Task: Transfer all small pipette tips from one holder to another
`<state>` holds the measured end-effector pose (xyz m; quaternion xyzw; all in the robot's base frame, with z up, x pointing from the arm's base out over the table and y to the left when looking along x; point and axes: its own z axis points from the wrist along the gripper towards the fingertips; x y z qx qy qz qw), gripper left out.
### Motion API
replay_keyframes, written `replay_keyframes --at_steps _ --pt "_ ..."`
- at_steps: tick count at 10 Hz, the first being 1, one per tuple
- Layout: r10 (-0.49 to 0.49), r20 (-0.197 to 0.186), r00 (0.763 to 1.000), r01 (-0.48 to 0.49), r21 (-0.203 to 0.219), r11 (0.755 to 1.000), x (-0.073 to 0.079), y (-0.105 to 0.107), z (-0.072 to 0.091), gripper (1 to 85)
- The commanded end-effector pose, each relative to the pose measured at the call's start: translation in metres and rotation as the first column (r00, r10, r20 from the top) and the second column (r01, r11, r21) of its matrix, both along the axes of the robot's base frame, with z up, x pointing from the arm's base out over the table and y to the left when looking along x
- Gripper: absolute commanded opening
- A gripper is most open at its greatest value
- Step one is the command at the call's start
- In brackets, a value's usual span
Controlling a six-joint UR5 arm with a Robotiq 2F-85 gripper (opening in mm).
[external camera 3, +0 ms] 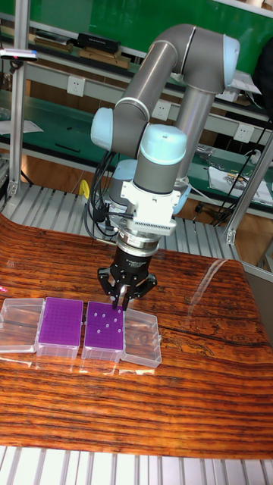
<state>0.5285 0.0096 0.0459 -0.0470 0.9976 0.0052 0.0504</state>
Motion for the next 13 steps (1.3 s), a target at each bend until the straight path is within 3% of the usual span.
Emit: replay_keyframes --at_steps 1,13 --pt "-0.007 0.006 1.000 0.007 0.006 1.000 0.0013 0.0017 -0.0007 25.3" --pt "-0.004 -0.002 1.000 0.004 0.006 1.000 0.0023 0.0069 0.0036 25.0"
